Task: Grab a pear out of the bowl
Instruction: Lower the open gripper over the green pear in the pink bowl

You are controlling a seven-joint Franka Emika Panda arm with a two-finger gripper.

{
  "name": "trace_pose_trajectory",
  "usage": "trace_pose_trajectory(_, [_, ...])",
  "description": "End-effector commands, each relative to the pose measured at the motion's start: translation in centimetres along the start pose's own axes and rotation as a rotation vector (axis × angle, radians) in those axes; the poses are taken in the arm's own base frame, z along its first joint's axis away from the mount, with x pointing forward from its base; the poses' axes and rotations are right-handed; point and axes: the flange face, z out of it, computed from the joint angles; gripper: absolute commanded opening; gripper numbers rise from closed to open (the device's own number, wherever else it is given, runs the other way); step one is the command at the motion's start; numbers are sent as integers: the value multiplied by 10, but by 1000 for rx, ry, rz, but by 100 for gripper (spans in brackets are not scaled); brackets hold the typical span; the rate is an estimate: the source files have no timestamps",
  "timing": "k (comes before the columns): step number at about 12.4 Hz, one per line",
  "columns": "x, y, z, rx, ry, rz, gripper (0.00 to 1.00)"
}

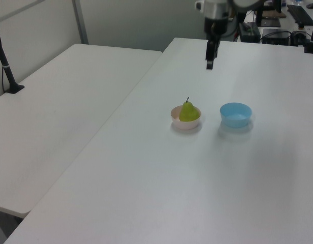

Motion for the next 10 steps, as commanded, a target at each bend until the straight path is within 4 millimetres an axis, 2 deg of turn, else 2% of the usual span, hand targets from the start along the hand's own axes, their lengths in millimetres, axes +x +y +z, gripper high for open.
trace_pose_trajectory(1, [24, -41, 49, 5, 28, -15, 100])
trace_pose_trajectory(5, [42, -58, 94, 8, 58, 31, 100])
trace_pose_trajectory(8, [48, -59, 121, 5, 55, 27, 87])
trace_pose_trajectory(9, [48, -58, 131, -2, 45, 24, 86])
trace_pose_trajectory(10, [50, -57, 132, -3, 57, 25, 86])
